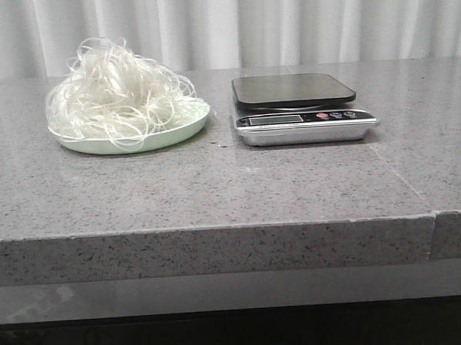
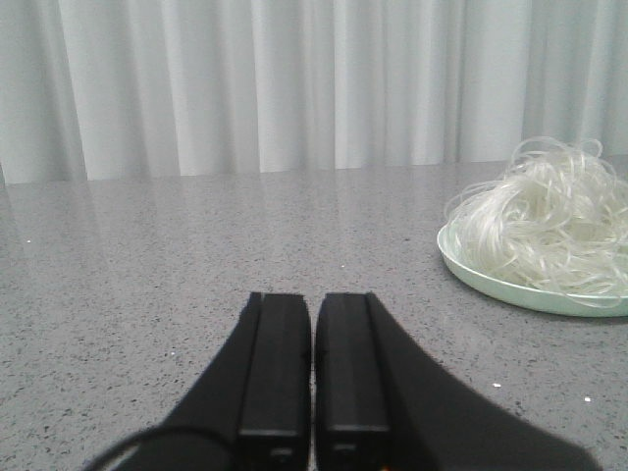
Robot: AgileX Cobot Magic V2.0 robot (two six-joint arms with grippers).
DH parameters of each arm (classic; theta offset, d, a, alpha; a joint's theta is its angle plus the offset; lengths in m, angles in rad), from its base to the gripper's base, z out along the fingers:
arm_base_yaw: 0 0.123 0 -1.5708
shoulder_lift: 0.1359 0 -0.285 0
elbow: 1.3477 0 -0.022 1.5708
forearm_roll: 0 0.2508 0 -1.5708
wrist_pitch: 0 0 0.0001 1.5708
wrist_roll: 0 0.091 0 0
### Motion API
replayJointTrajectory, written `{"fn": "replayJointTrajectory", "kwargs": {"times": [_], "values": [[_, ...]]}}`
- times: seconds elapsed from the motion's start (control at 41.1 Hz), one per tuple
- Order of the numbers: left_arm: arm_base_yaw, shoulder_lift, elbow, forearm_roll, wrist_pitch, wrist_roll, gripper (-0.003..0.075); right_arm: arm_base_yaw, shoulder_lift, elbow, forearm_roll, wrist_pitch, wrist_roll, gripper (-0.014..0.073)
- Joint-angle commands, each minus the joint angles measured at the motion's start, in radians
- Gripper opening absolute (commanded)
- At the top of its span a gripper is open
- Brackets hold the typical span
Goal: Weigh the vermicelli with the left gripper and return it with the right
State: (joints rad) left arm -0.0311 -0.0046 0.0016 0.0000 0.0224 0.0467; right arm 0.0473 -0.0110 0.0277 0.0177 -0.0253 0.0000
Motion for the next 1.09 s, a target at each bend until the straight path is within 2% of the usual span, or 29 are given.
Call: {"fn": "replayJointTrajectory", "kwargs": {"times": [0.0, 0.56, 0.754, 0.851, 1.07], "values": [[-0.006, -0.019, 0.008, -0.013, -0.078, 0.002, 0.0146, -0.002, -0.016, -0.008, 0.002, -0.085, 0.0, 0.0159], [-0.006, -0.019, 0.008, -0.013, -0.078, 0.002, 0.0146, -0.002, -0.016, -0.008, 0.002, -0.086, 0.0, 0.0159], [-0.006, -0.019, 0.004, -0.013, -0.172, 0.002, 0.0146, -0.002, -0.016, -0.016, 0.004, -0.1, 0.0, 0.0159], [-0.006, -0.019, -0.035, -0.013, -0.237, 0.002, 0.0146, -0.002, -0.016, -0.07, 0.006, -0.062, 0.0, 0.0159], [-0.006, 0.006, -0.244, -0.011, -0.178, 0.002, 0.0146, -0.002, -0.002, -0.289, 0.006, 0.081, 0.0, 0.0159]]}}
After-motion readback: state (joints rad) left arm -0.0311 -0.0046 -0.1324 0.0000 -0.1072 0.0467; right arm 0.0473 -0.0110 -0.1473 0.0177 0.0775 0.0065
